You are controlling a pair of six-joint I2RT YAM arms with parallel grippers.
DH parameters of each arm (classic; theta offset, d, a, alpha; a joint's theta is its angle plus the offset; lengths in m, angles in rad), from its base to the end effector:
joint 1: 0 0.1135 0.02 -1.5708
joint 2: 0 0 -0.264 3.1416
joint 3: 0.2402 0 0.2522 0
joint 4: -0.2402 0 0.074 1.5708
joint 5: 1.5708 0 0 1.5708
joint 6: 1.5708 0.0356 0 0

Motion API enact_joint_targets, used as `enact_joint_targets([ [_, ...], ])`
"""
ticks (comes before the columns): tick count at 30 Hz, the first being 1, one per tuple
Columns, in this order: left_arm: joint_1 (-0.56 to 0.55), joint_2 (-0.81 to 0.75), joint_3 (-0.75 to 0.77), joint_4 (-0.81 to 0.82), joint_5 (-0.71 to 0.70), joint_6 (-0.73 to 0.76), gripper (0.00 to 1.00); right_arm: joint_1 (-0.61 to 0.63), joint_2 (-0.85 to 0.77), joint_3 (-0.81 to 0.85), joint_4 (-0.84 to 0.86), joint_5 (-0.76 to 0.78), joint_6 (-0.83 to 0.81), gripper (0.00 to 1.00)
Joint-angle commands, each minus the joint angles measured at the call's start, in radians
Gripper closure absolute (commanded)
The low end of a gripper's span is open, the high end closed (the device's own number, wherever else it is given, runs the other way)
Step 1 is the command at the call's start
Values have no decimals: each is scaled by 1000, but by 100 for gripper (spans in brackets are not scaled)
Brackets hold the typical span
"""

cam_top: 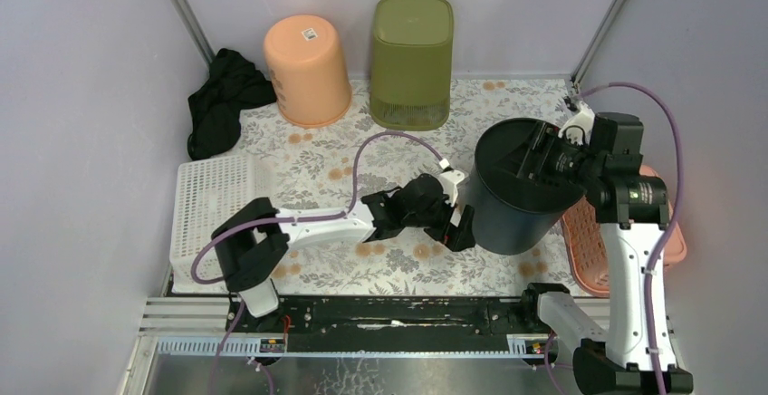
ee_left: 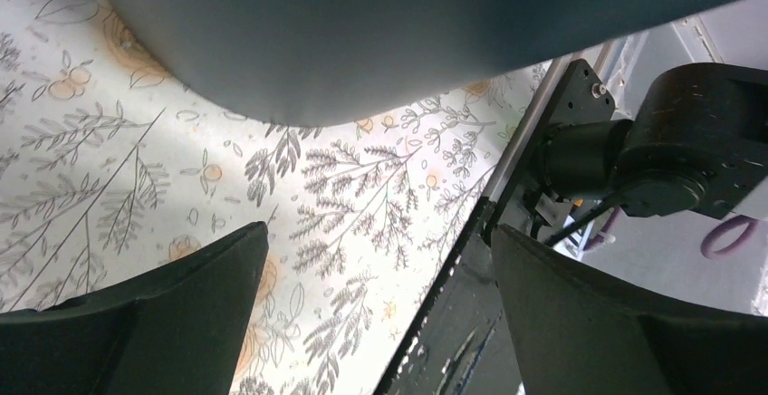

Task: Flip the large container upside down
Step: Turn the container upside down at the center of the board, then move the container to the corner of the board.

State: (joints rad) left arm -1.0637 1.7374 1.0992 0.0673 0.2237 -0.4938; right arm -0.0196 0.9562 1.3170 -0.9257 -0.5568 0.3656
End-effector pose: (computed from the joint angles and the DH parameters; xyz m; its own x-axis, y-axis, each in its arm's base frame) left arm 0.1814 -0.3428 0.2174 -0.6781 0.2689 -0.6841 0.7060 0.4972 -0.5044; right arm 0.1641 0.0156 0.4160 -0.6535 0.3164 -0.6877 -0.2099 0.7971 0.5662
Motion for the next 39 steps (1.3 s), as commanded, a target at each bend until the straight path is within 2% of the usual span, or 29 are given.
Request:
enact_joint_targets([
  [1, 8, -113, -27, -58, -41, -20, 0, 19, -40, 97, -152, 28, -3, 35],
  [12, 9, -280, -52, -205, -89, -41, 0, 40, -157, -54, -285, 149, 5, 34],
  [21, 9, -438, -107, -247, -138, -31, 0, 40, -216, 27, -418, 202, 12, 32],
  [26, 10, -489, -117, -261, -145, -31, 0, 40, -259, -27, -470, 254, 9, 30],
  [34, 12, -544, -129, -275, -197, -51, 0, 40, -311, -236, -318, 376, 76, 28],
  [39, 13, -535, -116, -301, -218, -40, 0, 40, -282, -288, -173, 450, 113, 28],
])
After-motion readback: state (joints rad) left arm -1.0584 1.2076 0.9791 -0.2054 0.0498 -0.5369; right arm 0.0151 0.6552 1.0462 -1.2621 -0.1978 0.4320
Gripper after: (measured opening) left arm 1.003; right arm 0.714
